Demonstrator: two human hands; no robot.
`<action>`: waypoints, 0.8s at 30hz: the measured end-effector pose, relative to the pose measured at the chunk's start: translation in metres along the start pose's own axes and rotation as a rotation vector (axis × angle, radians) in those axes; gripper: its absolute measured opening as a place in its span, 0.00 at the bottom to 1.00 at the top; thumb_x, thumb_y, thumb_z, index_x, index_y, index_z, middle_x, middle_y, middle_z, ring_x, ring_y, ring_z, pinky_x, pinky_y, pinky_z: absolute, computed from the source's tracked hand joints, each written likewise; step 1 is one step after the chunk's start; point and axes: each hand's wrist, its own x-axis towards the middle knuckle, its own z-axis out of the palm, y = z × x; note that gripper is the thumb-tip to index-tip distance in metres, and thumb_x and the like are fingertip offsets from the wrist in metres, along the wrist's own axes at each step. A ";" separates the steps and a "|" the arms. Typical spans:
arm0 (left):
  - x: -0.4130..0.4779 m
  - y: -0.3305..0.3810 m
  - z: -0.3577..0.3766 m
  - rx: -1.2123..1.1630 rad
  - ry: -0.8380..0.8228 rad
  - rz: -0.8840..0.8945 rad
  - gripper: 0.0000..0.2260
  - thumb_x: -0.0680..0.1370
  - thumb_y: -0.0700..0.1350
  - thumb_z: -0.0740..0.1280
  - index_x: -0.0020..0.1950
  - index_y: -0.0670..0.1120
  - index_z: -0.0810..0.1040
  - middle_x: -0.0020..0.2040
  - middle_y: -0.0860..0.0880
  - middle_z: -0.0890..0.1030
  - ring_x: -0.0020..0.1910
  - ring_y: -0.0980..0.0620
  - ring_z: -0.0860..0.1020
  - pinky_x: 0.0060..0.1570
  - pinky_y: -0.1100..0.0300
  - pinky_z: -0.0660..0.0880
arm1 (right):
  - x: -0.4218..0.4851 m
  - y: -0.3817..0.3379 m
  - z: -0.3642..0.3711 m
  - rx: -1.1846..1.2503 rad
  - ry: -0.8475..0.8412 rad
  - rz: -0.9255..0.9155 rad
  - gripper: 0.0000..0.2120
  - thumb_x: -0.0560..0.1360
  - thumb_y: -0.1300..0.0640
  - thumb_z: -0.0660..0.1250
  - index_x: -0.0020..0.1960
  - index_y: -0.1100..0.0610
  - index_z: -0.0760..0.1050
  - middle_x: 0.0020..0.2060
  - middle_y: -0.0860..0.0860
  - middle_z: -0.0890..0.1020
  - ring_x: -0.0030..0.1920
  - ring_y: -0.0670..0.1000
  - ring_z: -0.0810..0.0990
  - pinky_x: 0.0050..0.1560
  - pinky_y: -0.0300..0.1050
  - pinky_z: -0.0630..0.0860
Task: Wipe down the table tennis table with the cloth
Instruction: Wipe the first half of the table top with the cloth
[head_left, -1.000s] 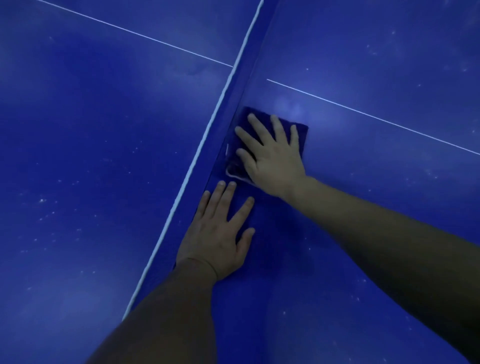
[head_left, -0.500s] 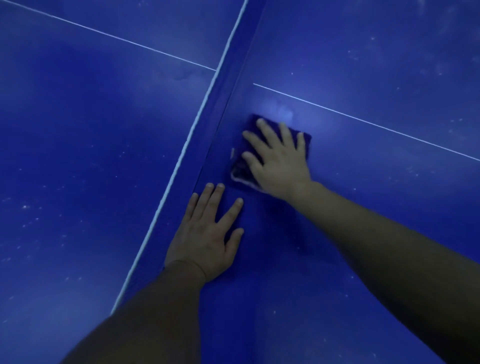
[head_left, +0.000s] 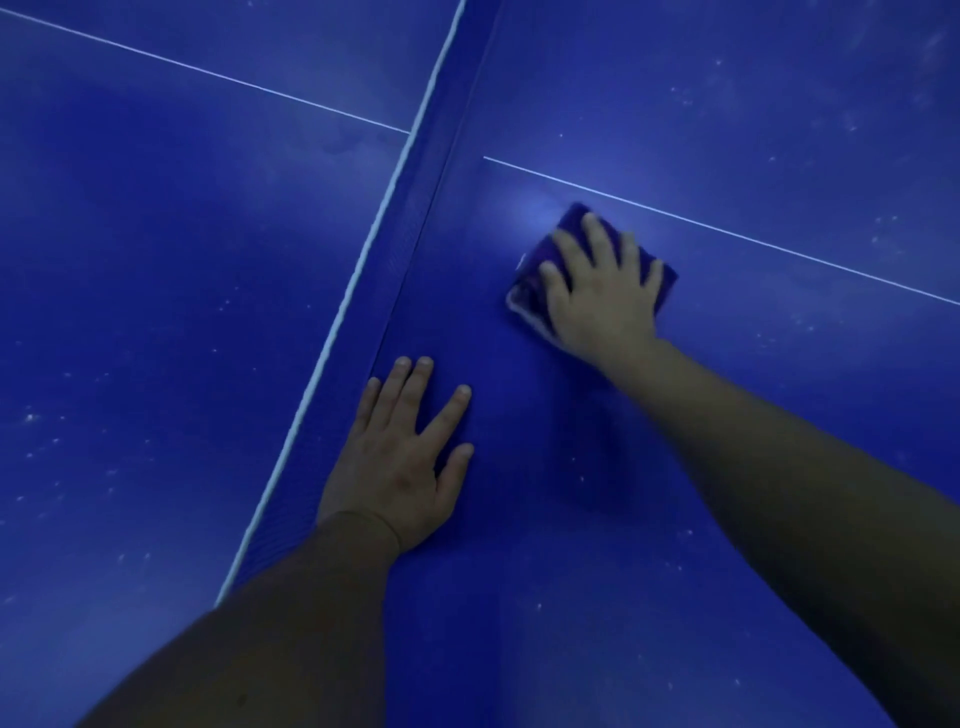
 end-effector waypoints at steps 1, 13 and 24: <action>0.000 0.000 0.000 0.006 -0.008 -0.001 0.27 0.82 0.60 0.50 0.80 0.53 0.62 0.82 0.43 0.55 0.81 0.45 0.48 0.79 0.43 0.49 | 0.016 -0.001 -0.004 0.033 -0.020 0.070 0.28 0.81 0.35 0.45 0.80 0.39 0.53 0.82 0.44 0.47 0.81 0.60 0.46 0.75 0.72 0.42; 0.001 0.001 -0.001 -0.006 0.011 -0.001 0.26 0.82 0.60 0.51 0.79 0.53 0.64 0.81 0.43 0.56 0.81 0.44 0.50 0.79 0.42 0.51 | -0.028 0.029 0.001 -0.078 0.026 -0.242 0.28 0.81 0.35 0.49 0.79 0.40 0.59 0.81 0.44 0.54 0.80 0.60 0.52 0.74 0.72 0.48; 0.001 0.001 -0.002 -0.010 0.019 0.009 0.26 0.82 0.59 0.52 0.79 0.51 0.66 0.81 0.42 0.58 0.81 0.43 0.52 0.78 0.41 0.52 | -0.066 0.020 0.010 -0.077 0.001 -0.395 0.28 0.81 0.35 0.49 0.79 0.40 0.58 0.82 0.45 0.53 0.80 0.61 0.51 0.74 0.74 0.47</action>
